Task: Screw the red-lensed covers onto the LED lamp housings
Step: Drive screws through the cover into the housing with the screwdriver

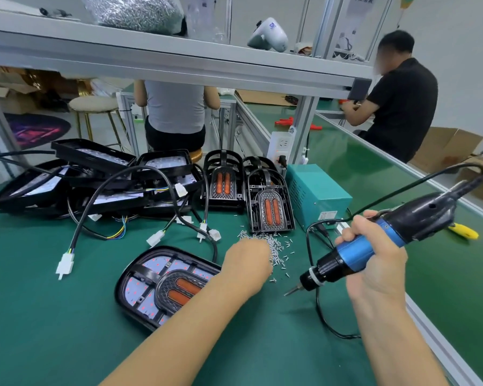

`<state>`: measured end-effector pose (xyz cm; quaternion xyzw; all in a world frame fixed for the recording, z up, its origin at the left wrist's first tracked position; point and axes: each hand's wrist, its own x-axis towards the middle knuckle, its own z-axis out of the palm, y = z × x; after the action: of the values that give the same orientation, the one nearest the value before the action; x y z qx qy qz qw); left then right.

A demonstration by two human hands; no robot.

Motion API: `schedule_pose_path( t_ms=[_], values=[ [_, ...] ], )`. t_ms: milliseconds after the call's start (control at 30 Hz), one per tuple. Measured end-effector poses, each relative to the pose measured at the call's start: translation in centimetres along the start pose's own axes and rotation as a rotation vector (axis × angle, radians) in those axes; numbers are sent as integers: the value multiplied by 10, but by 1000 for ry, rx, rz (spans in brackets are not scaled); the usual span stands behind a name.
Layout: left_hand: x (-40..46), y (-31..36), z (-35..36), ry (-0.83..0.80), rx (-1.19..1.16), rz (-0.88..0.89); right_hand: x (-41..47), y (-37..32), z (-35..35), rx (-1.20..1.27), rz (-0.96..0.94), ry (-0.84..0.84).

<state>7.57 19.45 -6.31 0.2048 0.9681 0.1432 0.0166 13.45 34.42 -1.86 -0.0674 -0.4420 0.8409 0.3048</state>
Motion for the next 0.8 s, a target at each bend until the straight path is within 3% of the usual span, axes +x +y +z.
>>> schedule_pose_path(
  t_ms=[100, 200, 300, 500, 800],
  values=[
    [-15, -17, -23, 169, -637, -124, -3, -4, 7, 65, 2, -24],
    [-39, -41, -36, 207, -1365, -281, -8, -3, 17, 160, 29, -57],
    [-62, -64, -39, 205, -1802, -338, -13, -1, 33, 277, 69, -97],
    [-88, -76, -38, 189, -2125, -476, -26, 9, 71, 430, 97, -151],
    [-100, -71, -36, 144, -2173, -517, -37, 13, 97, 449, 84, -192]
  ],
)
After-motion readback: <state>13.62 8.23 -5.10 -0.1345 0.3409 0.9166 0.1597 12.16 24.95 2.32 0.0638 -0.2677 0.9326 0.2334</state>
